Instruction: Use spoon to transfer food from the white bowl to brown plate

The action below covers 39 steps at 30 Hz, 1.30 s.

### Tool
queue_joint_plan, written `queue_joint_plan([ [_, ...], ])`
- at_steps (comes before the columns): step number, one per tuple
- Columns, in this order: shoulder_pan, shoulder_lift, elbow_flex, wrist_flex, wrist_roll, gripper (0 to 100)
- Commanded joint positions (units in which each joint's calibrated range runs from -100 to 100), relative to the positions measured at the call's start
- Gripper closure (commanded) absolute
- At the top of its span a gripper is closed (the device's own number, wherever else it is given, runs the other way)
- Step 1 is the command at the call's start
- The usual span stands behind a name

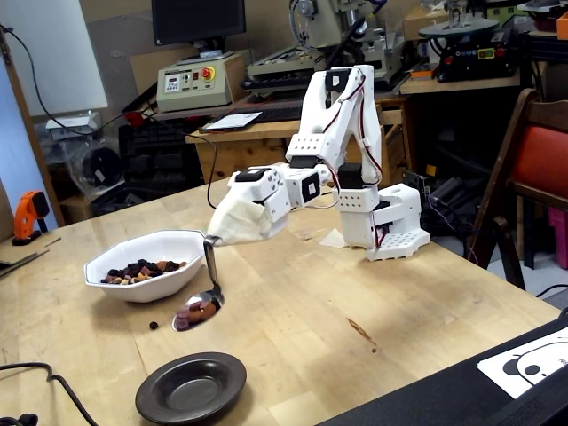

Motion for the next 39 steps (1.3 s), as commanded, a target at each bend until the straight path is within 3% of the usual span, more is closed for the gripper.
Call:
queue_joint_plan([
  [1, 0.2, -0.1, -4.2, -0.8, 0.3, 98],
  [30, 0.3, 5.2, -4.4, -0.9, 0.3, 98],
  [39, 0.3, 11.0, -13.5, -0.8, 0.3, 98],
])
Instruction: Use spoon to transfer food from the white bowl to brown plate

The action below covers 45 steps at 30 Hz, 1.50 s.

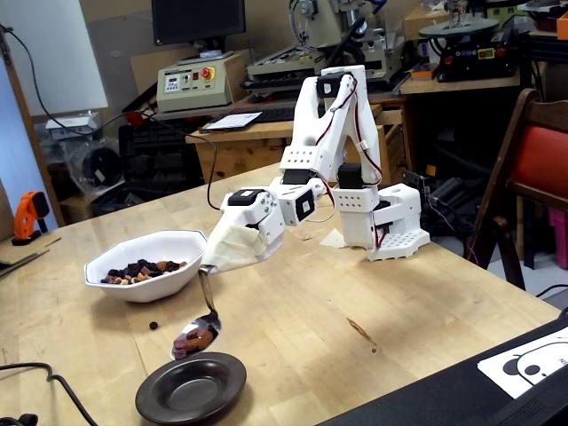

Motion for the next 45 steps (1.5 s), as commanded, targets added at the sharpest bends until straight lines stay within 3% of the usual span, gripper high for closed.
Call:
queue_joint_plan([
  [1, 0.3, 0.4, -6.3, -0.8, 0.3, 98],
  [9, 0.2, 1.1, -6.9, -0.8, 0.3, 98],
  [17, 0.2, 0.6, -6.8, -0.8, 6.1, 98],
  [27, 0.2, 0.6, -6.3, -0.8, 7.2, 98],
  [45, 0.2, 1.1, -6.2, -0.8, 15.2, 98],
])
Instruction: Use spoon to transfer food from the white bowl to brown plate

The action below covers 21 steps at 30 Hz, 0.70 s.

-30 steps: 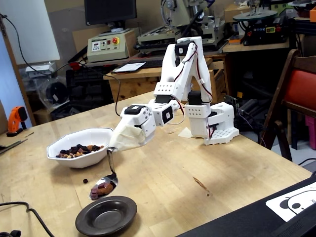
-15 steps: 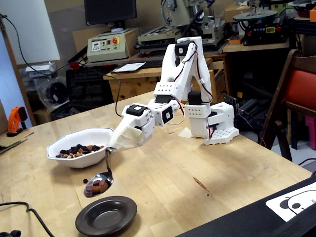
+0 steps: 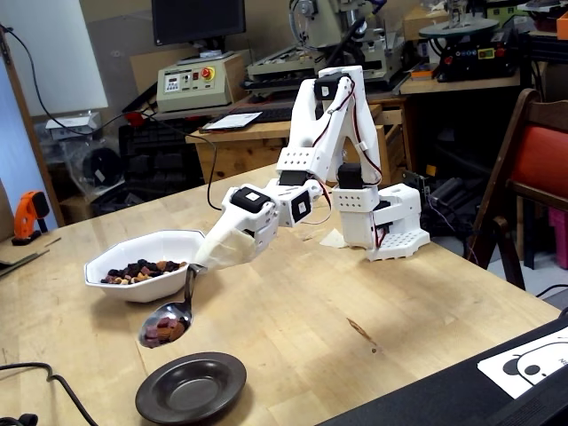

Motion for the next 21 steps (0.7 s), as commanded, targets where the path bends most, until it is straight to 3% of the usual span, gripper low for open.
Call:
queue_joint_plan([
  [1, 0.2, -0.7, -3.5, -0.8, 1.9, 98],
  [21, 0.2, -1.3, -3.5, -0.4, 10.8, 98],
])
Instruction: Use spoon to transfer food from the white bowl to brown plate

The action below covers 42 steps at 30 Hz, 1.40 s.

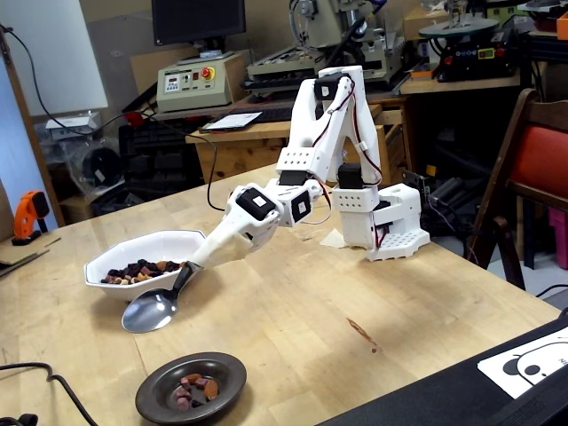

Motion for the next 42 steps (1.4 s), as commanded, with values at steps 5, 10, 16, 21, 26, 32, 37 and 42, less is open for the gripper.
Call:
queue_joint_plan([
  [5, 0.1, -1.3, -3.5, -0.3, 2.0, 98],
  [10, 0.0, -1.7, -3.5, -0.2, 1.9, 98],
  [16, 0.0, -7.9, -2.8, 0.0, -4.3, 98],
  [21, 0.2, -12.1, 1.7, 0.0, -9.9, 98],
  [26, 0.2, -18.5, 7.4, 0.0, -13.2, 98],
  [32, 3.6, -27.2, 12.9, 0.1, -15.5, 98],
  [37, 6.8, -32.5, 14.5, 5.4, -17.1, 98],
  [42, 9.6, -38.1, 14.3, 14.8, -18.8, 98],
])
